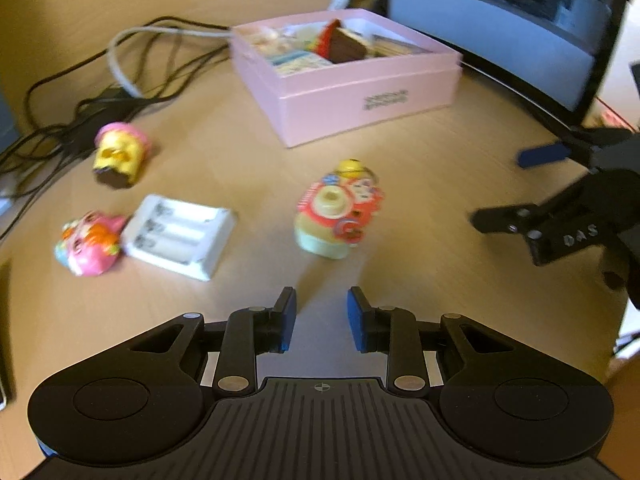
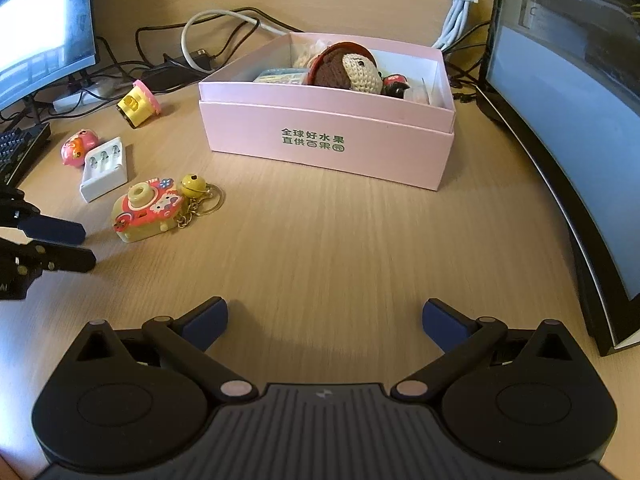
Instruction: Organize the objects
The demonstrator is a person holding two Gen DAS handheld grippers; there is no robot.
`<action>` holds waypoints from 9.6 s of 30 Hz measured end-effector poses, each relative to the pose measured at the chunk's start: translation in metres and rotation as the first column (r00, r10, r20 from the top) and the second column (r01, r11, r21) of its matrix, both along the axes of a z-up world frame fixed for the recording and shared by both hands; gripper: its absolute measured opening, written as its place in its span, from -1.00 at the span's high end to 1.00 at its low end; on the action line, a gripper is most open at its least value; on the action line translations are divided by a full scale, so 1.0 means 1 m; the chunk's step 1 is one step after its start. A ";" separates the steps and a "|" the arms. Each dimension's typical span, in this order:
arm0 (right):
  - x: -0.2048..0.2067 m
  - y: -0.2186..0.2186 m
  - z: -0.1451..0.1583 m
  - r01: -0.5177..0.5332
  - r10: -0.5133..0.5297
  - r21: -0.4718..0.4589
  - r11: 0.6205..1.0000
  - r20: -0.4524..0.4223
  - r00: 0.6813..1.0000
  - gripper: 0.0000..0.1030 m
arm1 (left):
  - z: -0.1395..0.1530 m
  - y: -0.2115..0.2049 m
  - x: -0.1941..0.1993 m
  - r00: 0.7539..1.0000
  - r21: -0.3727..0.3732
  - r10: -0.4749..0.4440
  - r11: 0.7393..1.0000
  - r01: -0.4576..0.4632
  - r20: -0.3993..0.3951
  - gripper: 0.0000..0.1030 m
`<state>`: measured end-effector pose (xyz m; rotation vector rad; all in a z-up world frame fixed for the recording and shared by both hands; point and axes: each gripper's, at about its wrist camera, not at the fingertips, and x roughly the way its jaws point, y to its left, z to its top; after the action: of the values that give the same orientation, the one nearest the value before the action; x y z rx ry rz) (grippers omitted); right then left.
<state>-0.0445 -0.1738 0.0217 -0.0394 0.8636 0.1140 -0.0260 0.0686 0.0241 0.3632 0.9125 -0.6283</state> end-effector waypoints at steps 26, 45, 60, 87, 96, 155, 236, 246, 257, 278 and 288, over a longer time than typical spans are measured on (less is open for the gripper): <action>-0.007 -0.002 -0.002 -0.026 0.026 0.003 1.000 0.039 0.999 -1.00 | 0.012 -0.017 0.017 0.994 -0.025 -0.062 0.998 0.065 0.087 0.25; -0.013 -0.009 -0.003 -0.073 0.072 0.006 0.997 0.071 0.995 -1.00 | 0.005 -0.043 0.089 0.995 -0.076 0.065 0.995 -0.060 0.069 0.19; -0.020 -0.012 -0.004 -0.090 0.088 0.010 0.996 0.092 0.992 -1.00 | -0.002 -0.060 0.105 0.981 -0.051 0.115 0.993 -0.108 0.154 0.08; 0.093 -0.046 0.042 0.254 -0.248 -0.023 0.967 0.149 0.957 -0.65 | 0.032 -0.010 0.029 0.908 -0.209 0.391 0.910 -0.357 0.152 0.26; 0.039 0.002 0.047 -0.046 0.051 -0.035 0.998 0.175 0.983 -0.70 | 0.055 0.048 0.111 0.820 -0.128 0.571 0.816 -0.563 0.034 0.33; -0.008 0.016 0.010 -0.230 0.229 0.011 0.973 0.053 0.972 -0.79 | 0.017 0.025 0.074 0.542 -0.239 0.826 0.501 -0.832 -0.154 -0.09; 0.102 0.090 0.012 -0.251 0.258 -0.065 0.966 0.121 0.959 -0.87 | 0.007 0.028 0.002 0.866 -0.127 0.500 0.859 -0.495 0.006 0.41; 0.117 0.107 0.008 -0.255 0.257 -0.038 0.966 0.084 0.963 -0.10 | 0.011 0.038 -0.009 0.880 -0.200 0.475 0.860 -0.469 -0.019 0.58; 0.038 0.059 0.049 -0.170 0.170 -0.008 0.985 0.079 0.982 -0.09 | 0.044 0.029 -0.037 0.957 -0.172 0.286 0.946 -0.274 0.046 0.58; -0.064 -0.034 0.142 0.091 -0.105 0.056 0.994 0.322 0.941 -0.09 | 0.147 -0.086 0.106 0.987 -0.372 0.102 0.927 -0.048 0.126 0.58; -0.058 -0.054 0.124 0.094 -0.112 0.075 0.993 0.290 0.950 -0.09 | 0.071 -0.103 0.180 0.939 -0.273 0.343 0.903 -0.332 -0.008 0.57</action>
<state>-0.1029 -0.2280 0.1455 0.0453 0.5622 0.0343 0.1543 -0.0342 0.0948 -0.0319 0.8135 -0.4149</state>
